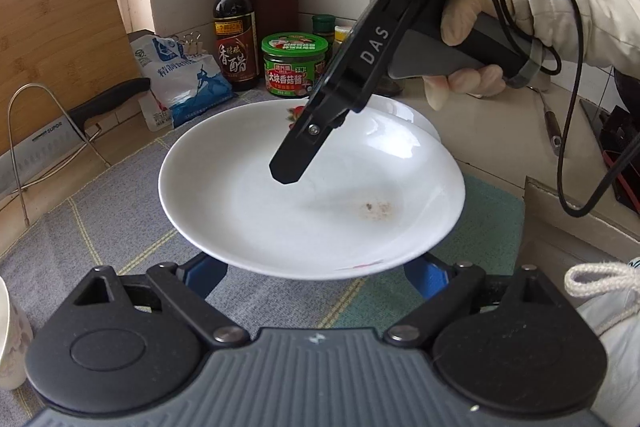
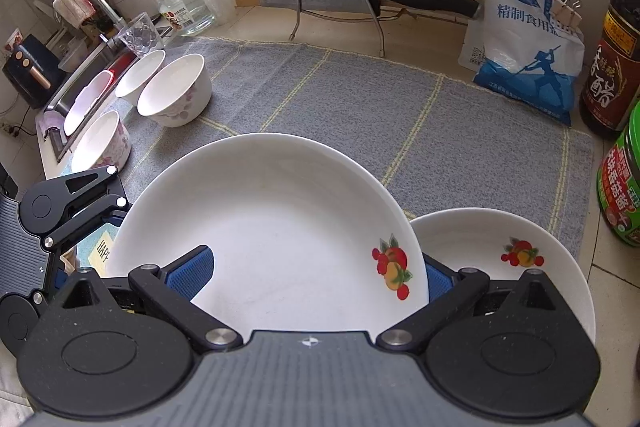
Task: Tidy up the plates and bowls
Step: 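Carry the plate with the right gripper toward the plate stack by the jars, then lower the plate onto the stack and open the right gripper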
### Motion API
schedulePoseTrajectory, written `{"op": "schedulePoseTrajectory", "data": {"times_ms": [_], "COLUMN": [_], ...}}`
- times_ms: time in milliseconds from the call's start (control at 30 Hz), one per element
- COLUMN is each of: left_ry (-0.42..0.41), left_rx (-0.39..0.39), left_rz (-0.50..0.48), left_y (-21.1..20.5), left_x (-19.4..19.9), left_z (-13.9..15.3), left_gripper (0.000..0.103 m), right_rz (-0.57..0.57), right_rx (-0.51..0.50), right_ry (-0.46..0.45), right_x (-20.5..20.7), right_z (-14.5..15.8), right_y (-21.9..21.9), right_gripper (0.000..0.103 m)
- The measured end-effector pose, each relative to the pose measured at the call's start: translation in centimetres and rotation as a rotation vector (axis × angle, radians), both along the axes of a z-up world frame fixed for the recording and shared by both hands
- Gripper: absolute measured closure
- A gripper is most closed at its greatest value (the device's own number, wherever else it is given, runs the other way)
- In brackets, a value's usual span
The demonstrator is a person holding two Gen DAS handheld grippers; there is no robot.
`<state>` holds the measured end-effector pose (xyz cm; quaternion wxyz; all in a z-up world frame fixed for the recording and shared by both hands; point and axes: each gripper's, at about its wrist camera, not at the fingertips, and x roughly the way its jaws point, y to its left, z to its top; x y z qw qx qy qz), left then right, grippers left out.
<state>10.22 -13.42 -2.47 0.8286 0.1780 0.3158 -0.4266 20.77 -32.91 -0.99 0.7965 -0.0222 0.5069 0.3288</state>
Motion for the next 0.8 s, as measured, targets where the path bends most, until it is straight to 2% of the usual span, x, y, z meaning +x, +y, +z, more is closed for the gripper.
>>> {"op": "schedulePoseTrajectory", "data": {"times_ms": [400, 800], "left_ry": [0.019, 0.036], "left_rx": [0.008, 0.036], "left_rz": [-0.052, -0.057], "left_y": [-3.2, -5.1], "left_x": [1.2, 2.2], "left_z": [-0.4, -0.9], "left_gripper": [0.009, 0.009], "right_rz": [-0.059, -0.077], "right_rx": [0.016, 0.045], "right_ry": [0.031, 0.06], "right_x": [0.0, 0.7], "right_z": [-1.5, -3.1], "right_y": [-4.5, -6.8], "right_gripper": [0.0, 0.0]}}
